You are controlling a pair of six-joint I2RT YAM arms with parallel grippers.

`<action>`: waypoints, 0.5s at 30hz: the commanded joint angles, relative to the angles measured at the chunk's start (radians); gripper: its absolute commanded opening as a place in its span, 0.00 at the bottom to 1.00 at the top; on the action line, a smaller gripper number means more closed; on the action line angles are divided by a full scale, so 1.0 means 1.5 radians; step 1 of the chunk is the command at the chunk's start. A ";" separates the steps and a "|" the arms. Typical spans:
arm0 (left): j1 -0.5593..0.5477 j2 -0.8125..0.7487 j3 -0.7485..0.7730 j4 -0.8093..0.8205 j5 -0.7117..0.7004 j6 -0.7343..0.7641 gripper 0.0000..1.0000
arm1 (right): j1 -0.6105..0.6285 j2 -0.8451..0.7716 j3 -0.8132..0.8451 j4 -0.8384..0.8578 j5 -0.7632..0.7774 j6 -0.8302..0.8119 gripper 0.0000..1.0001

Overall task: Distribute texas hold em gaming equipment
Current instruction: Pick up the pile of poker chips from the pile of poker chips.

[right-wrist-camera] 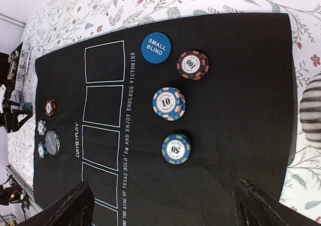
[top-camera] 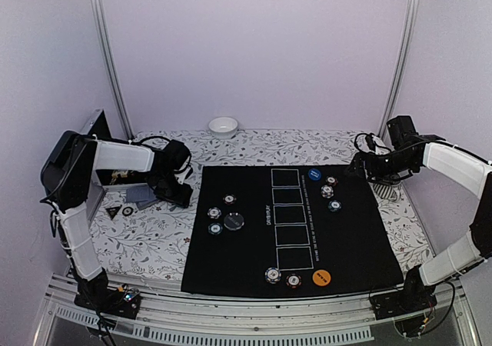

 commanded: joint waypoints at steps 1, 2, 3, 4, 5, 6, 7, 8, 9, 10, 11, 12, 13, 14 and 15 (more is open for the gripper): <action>0.000 0.024 0.027 -0.071 -0.013 0.014 0.61 | 0.003 0.003 0.004 -0.005 -0.011 -0.009 0.99; -0.001 0.026 0.028 -0.073 -0.014 0.016 0.61 | 0.003 0.003 0.005 -0.005 -0.012 -0.010 0.99; -0.001 0.026 0.028 -0.072 -0.013 0.017 0.60 | 0.003 0.003 0.005 -0.006 -0.012 -0.010 0.99; -0.001 0.028 0.028 -0.070 -0.014 0.019 0.58 | 0.003 0.003 0.005 -0.005 -0.012 -0.010 0.99; -0.001 0.027 0.028 -0.063 -0.016 0.021 0.58 | 0.003 0.002 0.006 -0.005 -0.012 -0.011 0.99; -0.001 0.026 0.025 -0.052 -0.016 0.024 0.57 | 0.003 0.002 0.005 -0.005 -0.012 -0.011 0.99; -0.001 0.026 0.022 -0.039 -0.015 0.029 0.57 | 0.003 0.002 0.005 -0.005 -0.012 -0.011 0.99; 0.000 0.027 0.022 -0.031 -0.014 0.031 0.57 | 0.003 0.003 0.005 -0.005 -0.012 -0.012 0.99; 0.000 0.030 0.025 -0.027 -0.013 0.033 0.57 | 0.003 0.003 0.005 -0.005 -0.012 -0.012 0.99; 0.000 0.031 0.028 -0.026 -0.012 0.035 0.57 | 0.003 0.003 0.006 -0.005 -0.012 -0.012 0.99; 0.000 0.031 0.031 -0.024 -0.012 0.036 0.57 | 0.003 0.002 0.005 -0.006 -0.012 -0.012 0.99; 0.000 0.053 0.035 -0.021 -0.010 0.038 0.57 | 0.003 0.001 0.006 -0.006 -0.012 -0.012 0.99; 0.000 0.058 0.036 -0.019 -0.008 0.040 0.58 | 0.003 0.001 0.006 -0.006 -0.012 -0.012 0.99; 0.001 0.062 0.040 -0.018 -0.005 0.042 0.58 | 0.003 0.000 0.007 -0.005 -0.012 -0.012 0.99; 0.000 0.064 0.042 -0.017 -0.004 0.043 0.58 | 0.003 -0.001 0.007 -0.006 -0.012 -0.012 0.99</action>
